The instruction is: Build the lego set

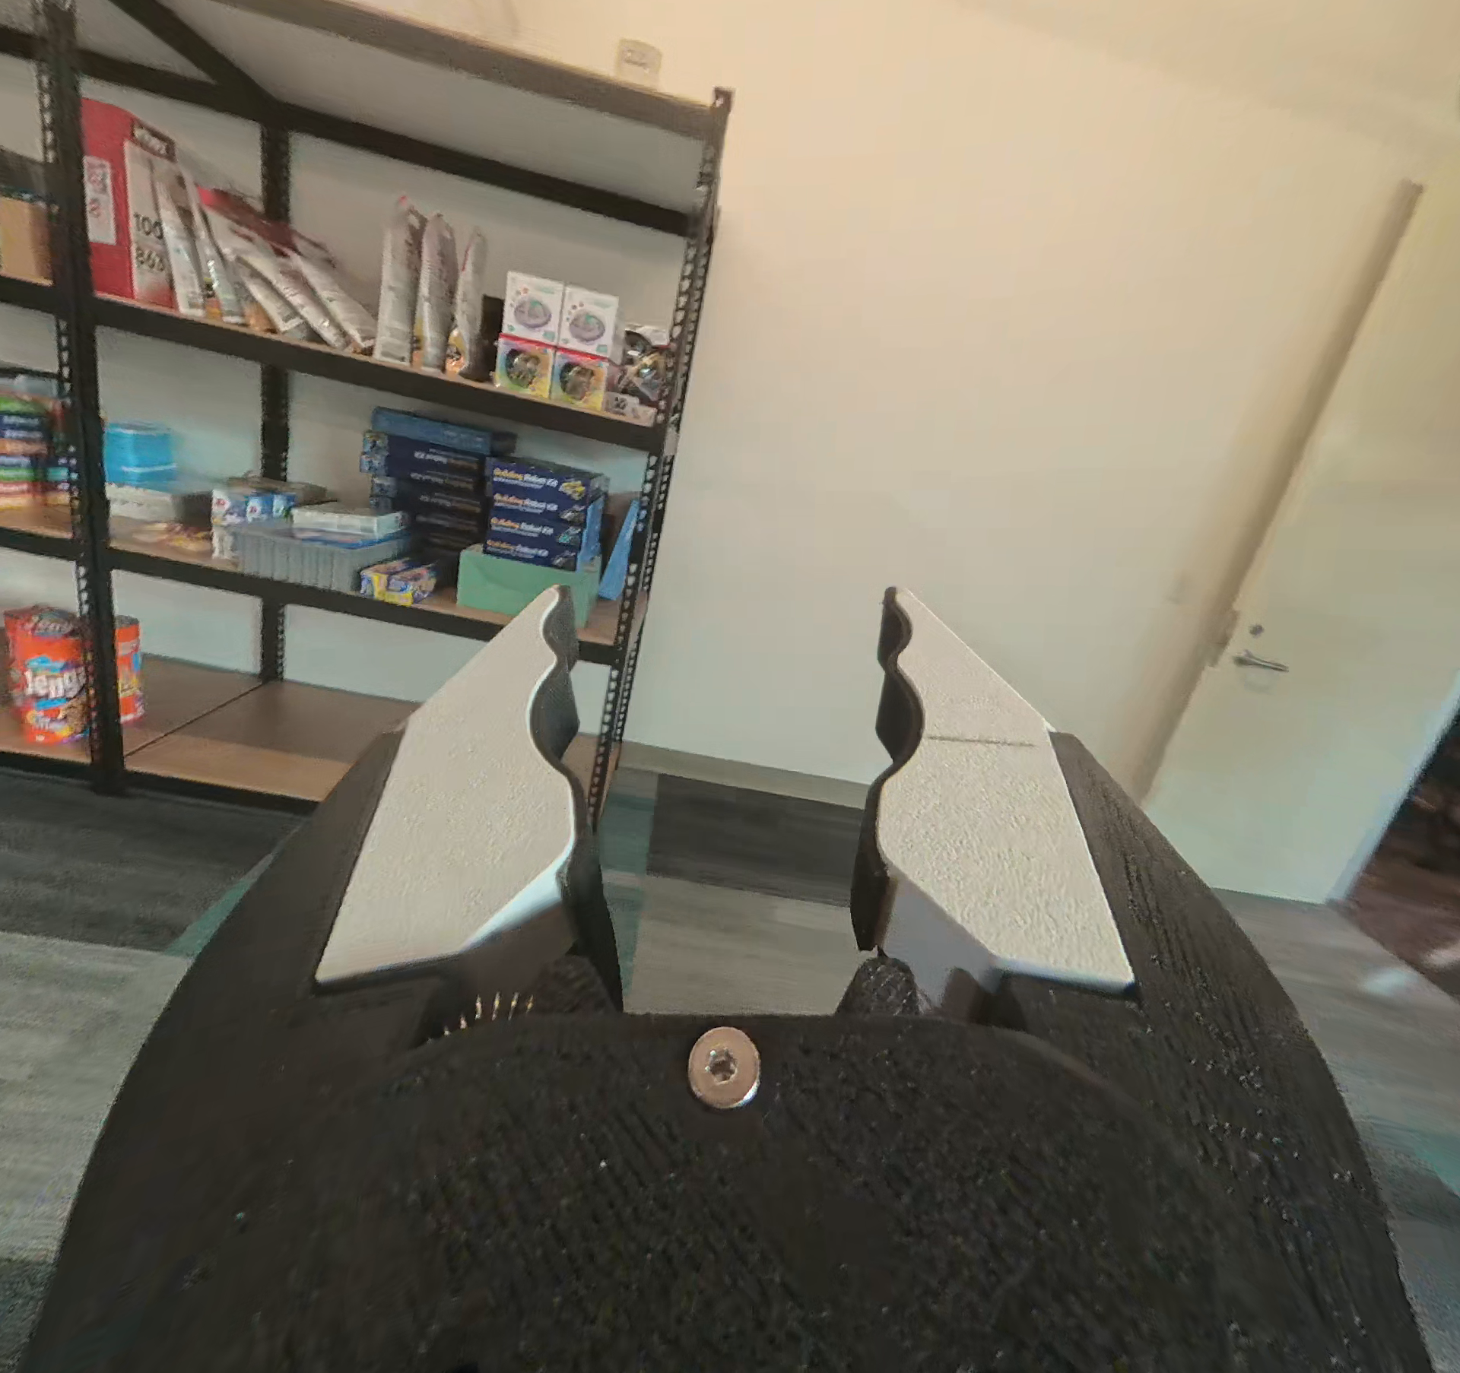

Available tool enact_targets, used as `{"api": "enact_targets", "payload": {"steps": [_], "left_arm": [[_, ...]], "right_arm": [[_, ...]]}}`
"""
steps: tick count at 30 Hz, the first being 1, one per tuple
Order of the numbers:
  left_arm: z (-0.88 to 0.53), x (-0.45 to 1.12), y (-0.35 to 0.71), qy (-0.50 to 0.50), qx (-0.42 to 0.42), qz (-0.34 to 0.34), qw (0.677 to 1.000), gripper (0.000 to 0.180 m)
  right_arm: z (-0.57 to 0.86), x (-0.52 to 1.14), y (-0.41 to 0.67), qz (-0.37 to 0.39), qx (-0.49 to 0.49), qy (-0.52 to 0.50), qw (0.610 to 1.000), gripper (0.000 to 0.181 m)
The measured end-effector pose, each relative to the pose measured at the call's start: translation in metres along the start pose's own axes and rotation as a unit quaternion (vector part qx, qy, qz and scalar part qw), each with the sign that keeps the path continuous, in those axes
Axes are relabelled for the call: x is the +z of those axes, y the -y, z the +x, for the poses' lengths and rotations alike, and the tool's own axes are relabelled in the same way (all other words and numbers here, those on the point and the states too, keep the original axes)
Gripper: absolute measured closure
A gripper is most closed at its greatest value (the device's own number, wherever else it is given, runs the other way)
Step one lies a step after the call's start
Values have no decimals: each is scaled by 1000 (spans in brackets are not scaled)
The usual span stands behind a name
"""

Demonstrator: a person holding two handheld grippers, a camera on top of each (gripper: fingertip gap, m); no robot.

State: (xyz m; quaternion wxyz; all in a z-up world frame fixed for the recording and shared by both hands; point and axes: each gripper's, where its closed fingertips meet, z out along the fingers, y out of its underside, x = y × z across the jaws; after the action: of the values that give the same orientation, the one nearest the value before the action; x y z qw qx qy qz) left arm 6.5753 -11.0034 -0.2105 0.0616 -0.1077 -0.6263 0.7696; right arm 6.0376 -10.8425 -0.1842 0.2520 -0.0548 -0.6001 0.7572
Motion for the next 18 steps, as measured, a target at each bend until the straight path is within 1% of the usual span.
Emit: {"api": "enact_targets", "payload": {"steps": [3, 7, 10, 15, 16, 18], "left_arm": [[-18, 42, -22, 27, -15, -9, 999, 54], [-56, 77, -79, 69, -13, -57, 996, 54], [-92, 117, -114, 96, -34, -72, 992, 55], [-153, 213, -145, 129, -41, -90, 987, 59], [-159, 238, -148, 123, -41, -95, 987, 59], [-166, 289, -150, 100, -33, -97, 990, 60]], "right_arm": [[-53, 67, -20, -11, 8, 49, 999, 104], [-135, 150, -49, -16, 15, 105, 994, 105], [-194, 203, -69, -18, 40, 137, 990, 104], [-289, 304, -103, -64, 60, 190, 978, 104], [-306, 326, -99, -59, 64, 198, 976, 104], [-336, 366, -82, -27, 69, 204, 976, 104]]}}
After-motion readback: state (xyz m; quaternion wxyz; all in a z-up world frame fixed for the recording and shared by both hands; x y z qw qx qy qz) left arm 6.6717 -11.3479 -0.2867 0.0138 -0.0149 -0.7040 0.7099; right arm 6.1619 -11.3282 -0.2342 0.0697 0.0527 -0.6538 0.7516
